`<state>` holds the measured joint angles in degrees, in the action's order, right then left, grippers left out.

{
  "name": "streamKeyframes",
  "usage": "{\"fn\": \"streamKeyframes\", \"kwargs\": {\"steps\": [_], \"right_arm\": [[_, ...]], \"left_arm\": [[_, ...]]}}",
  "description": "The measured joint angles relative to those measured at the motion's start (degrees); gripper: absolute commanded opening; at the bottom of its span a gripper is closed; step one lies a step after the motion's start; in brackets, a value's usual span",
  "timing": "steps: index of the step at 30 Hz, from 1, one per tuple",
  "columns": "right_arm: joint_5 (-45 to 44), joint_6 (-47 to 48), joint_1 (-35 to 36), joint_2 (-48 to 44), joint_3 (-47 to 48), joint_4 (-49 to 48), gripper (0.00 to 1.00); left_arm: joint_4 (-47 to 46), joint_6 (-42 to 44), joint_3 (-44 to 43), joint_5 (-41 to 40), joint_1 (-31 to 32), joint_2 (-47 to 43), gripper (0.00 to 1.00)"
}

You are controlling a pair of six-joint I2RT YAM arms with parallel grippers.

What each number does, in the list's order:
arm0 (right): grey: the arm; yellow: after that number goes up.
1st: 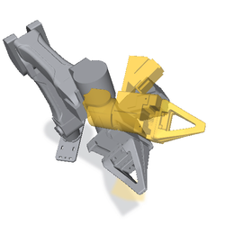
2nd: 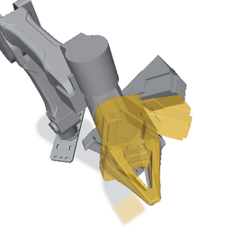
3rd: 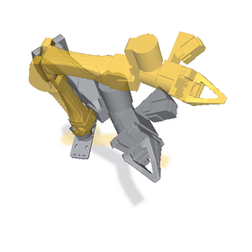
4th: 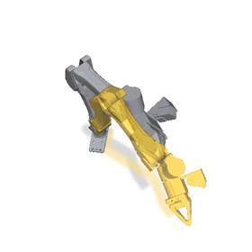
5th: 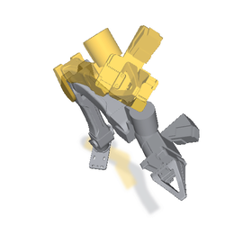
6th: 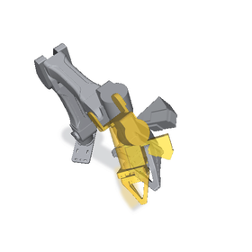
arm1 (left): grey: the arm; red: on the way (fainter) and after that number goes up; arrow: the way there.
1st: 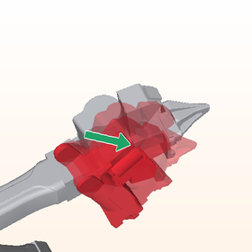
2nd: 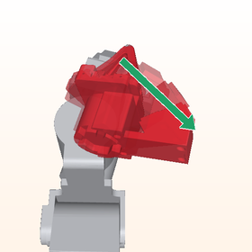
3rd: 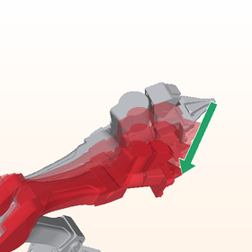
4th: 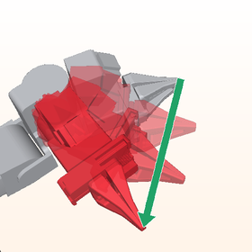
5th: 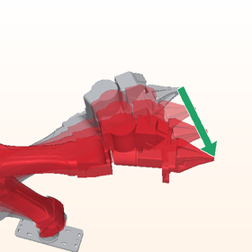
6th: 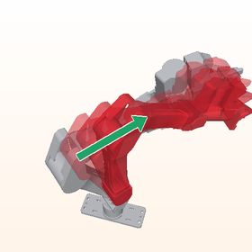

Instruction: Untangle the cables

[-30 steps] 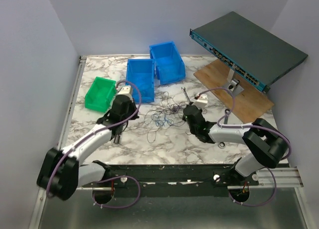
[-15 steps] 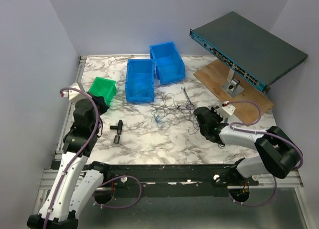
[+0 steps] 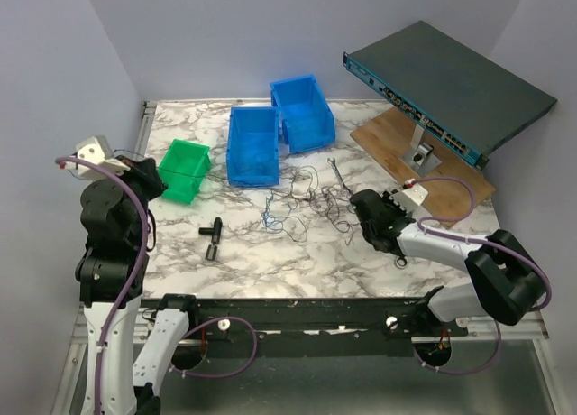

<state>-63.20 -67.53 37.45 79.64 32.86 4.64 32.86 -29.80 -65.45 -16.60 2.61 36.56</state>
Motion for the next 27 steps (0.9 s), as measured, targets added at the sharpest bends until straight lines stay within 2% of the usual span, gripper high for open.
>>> {"fn": "streamKeyframes", "kwargs": {"steps": [1,2,3,4,6,9,14,16,22,27], "right_arm": [[1.7,4.3,0.0,-0.4,-0.2,-2.5,0.45],[3.9,8.4,-0.1,-1.1,-0.6,-5.6,0.62],[6.4,11.9,-0.1,-2.2,-1.6,-9.3,0.73],[9.5,16.1,-0.1,-3.8,-3.1,-13.4,0.77],[16.4,23.7,-0.1,-7.6,-6.8,-20.7,0.79],[27.0,32.4,-0.1,-12.1,-9.4,-26.9,0.78],[49.0,43.1,0.4,-13.7,-8.8,-36.4,0.85],[54.4,46.2,2.3,-12.6,-8.0,-38.2,0.85],[66.0,54.7,10.5,-5.2,0.2,-38.8,0.85],[69.3,58.4,13.2,2.6,10.3,-38.2,0.83]], "left_arm": [[-0.1,0.8,0.0,2.6,0.0,0.1,0.0],[-1.0,2.1,0.4,7.9,0.0,0.5,0.0],[-1.4,2.9,0.8,11.0,0.0,0.7,0.0],[-2.0,3.9,1.4,16.3,0.0,1.5,0.0],[-2.2,5.6,2.2,22.9,0.0,2.7,0.0],[-2.3,8.0,3.2,28.6,0.0,3.7,0.0],[-2.4,10.1,4.0,34.1,0.0,2.7,0.0],[-2.4,10.3,3.9,35.4,0.0,2.6,0.0],[-2.3,10.2,0.7,37.9,0.0,4.6,0.0],[-2.1,10.1,-1.7,38.6,0.0,5.9,0.0]]}}
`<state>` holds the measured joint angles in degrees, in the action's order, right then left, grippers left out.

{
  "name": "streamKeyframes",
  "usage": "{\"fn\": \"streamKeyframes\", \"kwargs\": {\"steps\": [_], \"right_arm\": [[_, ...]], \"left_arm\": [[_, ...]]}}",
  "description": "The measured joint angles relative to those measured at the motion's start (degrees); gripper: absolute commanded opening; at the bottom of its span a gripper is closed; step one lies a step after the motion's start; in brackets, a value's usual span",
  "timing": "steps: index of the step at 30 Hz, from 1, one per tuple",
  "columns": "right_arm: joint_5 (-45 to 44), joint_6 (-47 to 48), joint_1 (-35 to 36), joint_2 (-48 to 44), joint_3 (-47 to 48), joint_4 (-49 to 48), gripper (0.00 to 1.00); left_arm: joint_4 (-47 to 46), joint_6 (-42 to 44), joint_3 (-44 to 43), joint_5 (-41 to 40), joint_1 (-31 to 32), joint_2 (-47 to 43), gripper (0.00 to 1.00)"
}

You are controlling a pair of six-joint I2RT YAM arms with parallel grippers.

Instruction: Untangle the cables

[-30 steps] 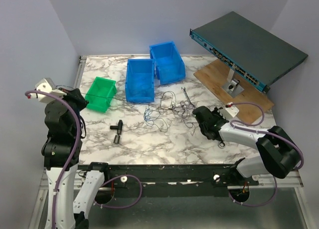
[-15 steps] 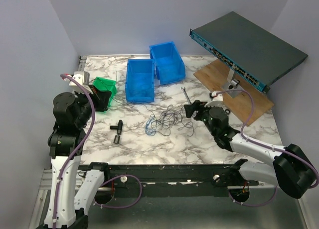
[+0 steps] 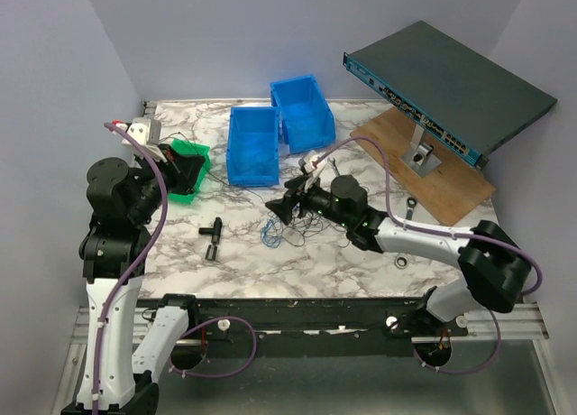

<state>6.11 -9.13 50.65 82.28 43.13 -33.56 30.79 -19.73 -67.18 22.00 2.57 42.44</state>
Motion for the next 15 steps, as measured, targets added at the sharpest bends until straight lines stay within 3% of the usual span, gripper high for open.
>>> {"fn": "streamKeyframes", "kwargs": {"steps": [6,11,15], "right_arm": [[1.3,1.9,2.1,11.0,9.4,0.1,0.73],[-0.7,-1.0,3.3,19.5,10.2,-0.5,0.54],[-8.5,-7.0,3.5,20.8,4.5,-1.9,0.36]], "left_arm": [[0.8,-0.2,-3.2,0.1,0.0,0.9,0.0],[1.6,-0.8,-7.8,-0.6,0.0,2.3,0.0],[3.8,-0.8,-14.5,-5.9,0.0,4.2,0.0]]}}
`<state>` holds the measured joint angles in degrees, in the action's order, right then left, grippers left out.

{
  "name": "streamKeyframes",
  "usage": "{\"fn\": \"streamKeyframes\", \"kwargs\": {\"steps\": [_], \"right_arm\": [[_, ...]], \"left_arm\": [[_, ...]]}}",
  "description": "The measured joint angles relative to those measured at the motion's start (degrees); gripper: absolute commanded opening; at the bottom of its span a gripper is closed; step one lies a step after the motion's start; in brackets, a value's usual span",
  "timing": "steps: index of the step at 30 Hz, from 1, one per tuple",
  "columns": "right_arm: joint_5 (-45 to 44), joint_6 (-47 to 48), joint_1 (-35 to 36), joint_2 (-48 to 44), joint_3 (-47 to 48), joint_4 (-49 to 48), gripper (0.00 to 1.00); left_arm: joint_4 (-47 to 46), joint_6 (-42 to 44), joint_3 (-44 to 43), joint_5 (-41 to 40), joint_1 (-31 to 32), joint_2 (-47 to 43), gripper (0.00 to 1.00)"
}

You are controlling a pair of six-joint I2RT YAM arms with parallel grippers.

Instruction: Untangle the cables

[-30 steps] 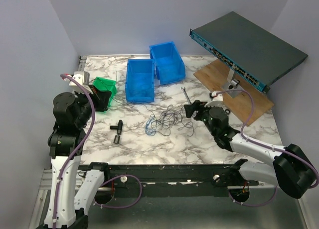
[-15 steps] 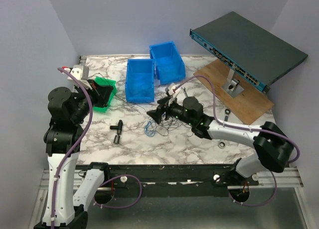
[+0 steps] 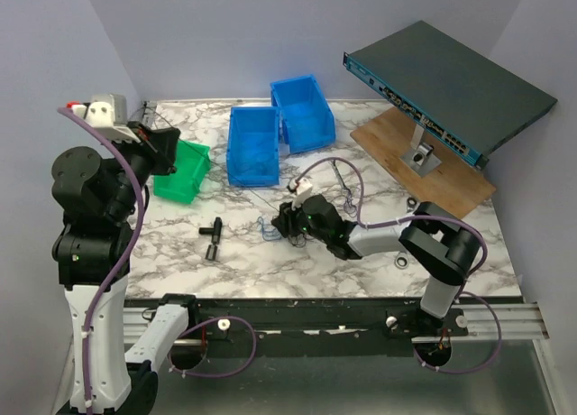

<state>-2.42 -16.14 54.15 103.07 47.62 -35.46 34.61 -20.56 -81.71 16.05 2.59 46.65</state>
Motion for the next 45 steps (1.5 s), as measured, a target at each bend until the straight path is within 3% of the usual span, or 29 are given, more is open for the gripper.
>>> {"fn": "streamKeyframes", "kwargs": {"steps": [2,4,11,19,21,23,29,37,45], "right_arm": [[-4.8,-3.8,-0.5,-1.7,-5.4,-1.0,0.29],[-7.3,-7.7,-2.7,-4.6,-9.8,-0.2,0.29],[-11.8,-22.1,-25.2,-23.1,-21.3,6.9,0.3],[-19.2,-24.4,-28.1,-32.6,-23.2,18.3,0.45],[-19.6,-24.2,-28.7,-32.6,-22.6,20.7,0.56],[-18.6,-22.8,-29.0,-32.6,-22.0,21.7,0.74],[-10.2,-16.2,-29.1,-35.2,-19.4,22.1,0.89],[-1.4,-10.8,-29.1,-38.3,-14.9,20.6,0.91],[16.9,-9.9,-28.0,-34.1,-12.6,10.6,0.87]], "left_arm": [[1.9,0.4,-4.7,-7.0,0.0,1.1,0.0],[2.8,0.9,-7.2,-12.1,0.1,1.7,0.0],[4.7,1.3,-10.2,-26.5,0.0,2.6,0.0],[3.5,1.3,-5.9,-31.5,-0.3,2.0,0.0],[3.1,1.3,-5.6,-31.2,-0.3,2.0,0.0],[2.8,1.3,-5.1,-29.5,-0.3,1.9,0.0],[2.8,1.3,-4.4,-19.6,-0.3,3.1,0.0],[4.5,1.3,-4.2,-17.2,-0.3,5.9,0.0],[5.2,0.1,-10.7,-4.6,-0.3,8.8,0.0]]}}
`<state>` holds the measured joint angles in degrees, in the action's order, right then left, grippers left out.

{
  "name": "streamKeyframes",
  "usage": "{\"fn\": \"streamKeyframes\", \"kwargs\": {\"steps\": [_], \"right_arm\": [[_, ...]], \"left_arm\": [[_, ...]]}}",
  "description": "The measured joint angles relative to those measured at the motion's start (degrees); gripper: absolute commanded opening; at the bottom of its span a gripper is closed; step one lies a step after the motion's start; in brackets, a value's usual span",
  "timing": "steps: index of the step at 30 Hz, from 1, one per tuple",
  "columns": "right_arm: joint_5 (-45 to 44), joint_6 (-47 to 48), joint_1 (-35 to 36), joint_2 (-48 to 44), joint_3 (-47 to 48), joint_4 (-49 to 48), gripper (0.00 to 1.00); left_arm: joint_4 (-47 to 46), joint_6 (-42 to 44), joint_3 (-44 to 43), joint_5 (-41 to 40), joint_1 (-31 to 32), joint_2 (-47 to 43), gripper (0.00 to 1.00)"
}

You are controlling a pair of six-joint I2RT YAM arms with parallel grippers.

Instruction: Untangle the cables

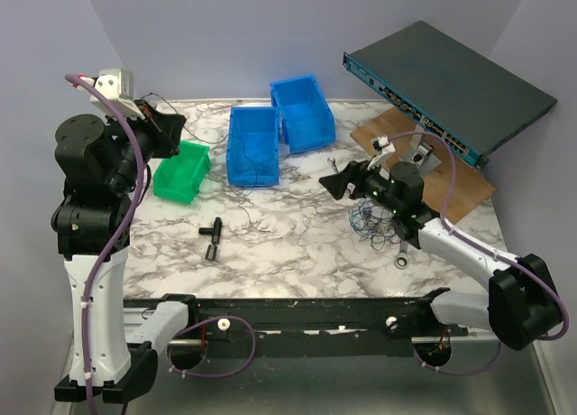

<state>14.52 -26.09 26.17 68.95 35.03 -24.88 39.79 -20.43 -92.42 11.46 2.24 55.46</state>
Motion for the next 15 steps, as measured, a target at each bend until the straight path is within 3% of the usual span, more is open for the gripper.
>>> {"fn": "streamKeyframes", "kwargs": {"steps": [9,15], "right_arm": [[5.9,6.4,10.8,8.2,13.6,-2.8,0.88],[7.5,10.2,14.1,13.0,19.9,-2.9,0.87]], "left_arm": [[-1.5,-3.7,1.2,15.6,0.2,2.7,0.0],[-1.9,-4.9,2.4,20.3,2.3,4.8,0.0]]}}
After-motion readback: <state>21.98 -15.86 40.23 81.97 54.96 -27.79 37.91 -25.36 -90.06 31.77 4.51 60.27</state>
